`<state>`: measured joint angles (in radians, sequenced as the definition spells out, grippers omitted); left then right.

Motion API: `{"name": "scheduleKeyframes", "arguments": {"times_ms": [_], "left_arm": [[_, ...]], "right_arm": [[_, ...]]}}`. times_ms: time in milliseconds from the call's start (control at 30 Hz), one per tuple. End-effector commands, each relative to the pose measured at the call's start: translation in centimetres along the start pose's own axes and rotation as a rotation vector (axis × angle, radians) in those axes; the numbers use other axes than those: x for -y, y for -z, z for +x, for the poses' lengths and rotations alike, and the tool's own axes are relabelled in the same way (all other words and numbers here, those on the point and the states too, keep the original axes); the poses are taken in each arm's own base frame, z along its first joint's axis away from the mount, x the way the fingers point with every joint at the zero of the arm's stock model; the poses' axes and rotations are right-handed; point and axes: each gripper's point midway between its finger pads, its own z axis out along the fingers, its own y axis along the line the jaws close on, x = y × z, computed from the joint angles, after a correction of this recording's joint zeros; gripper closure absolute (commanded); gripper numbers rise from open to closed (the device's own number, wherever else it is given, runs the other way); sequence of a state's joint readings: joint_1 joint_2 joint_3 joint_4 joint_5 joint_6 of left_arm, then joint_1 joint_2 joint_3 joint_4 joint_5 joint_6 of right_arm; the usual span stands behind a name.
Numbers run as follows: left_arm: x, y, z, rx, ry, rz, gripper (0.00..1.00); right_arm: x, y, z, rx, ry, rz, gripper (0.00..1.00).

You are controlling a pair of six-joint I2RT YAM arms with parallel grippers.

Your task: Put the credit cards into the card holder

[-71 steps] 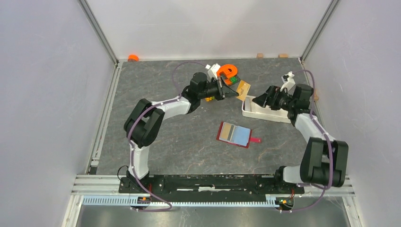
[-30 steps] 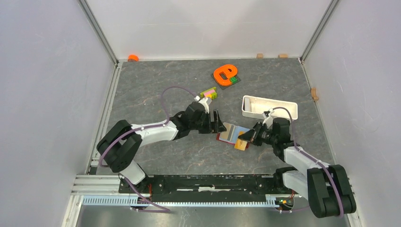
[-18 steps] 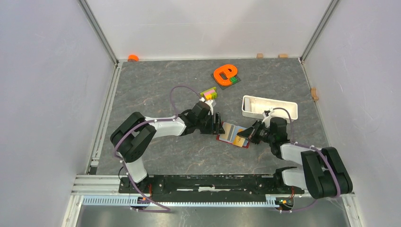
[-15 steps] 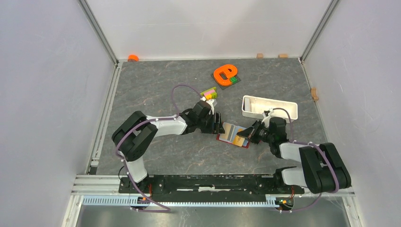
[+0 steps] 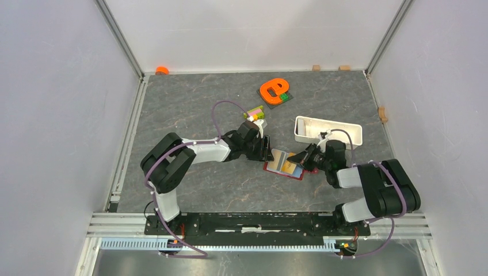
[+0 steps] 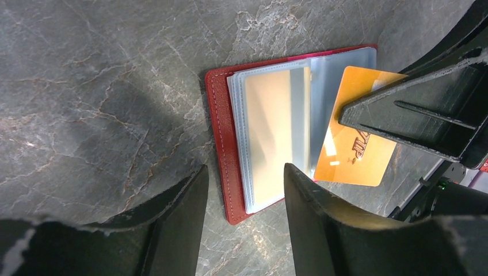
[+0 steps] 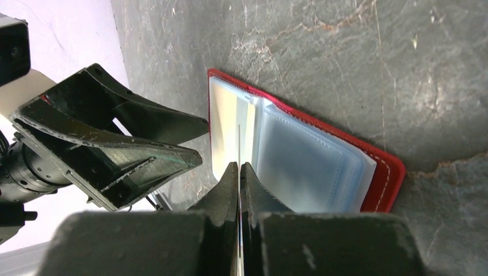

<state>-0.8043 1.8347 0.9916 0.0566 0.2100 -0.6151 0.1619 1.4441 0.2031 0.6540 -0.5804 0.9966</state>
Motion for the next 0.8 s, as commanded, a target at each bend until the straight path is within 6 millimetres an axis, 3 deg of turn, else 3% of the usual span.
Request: {"name": "scheduleKeyframes", "arguments": {"times_ms": [0,367,767], "left_arm": [[-1.7,-0.7,0.8,-0.027,-0.047,-0.054,0.42],[-1.8,-0.7,0.9,-0.032,-0.049,-0.057,0.46],[-1.9,-0.9,1.4,-0.05,-0.047,-0.053,0.51]], "right_arm": [[-1.7,-0.8,-2.3,0.062,0.068,-0.041,1.0],[1.1,-0.9,-1.0,0.031,0.058,0.054,1.0],[1.6,-1.5,0.7,-0.013,0.035,0.054,1.0]]}}
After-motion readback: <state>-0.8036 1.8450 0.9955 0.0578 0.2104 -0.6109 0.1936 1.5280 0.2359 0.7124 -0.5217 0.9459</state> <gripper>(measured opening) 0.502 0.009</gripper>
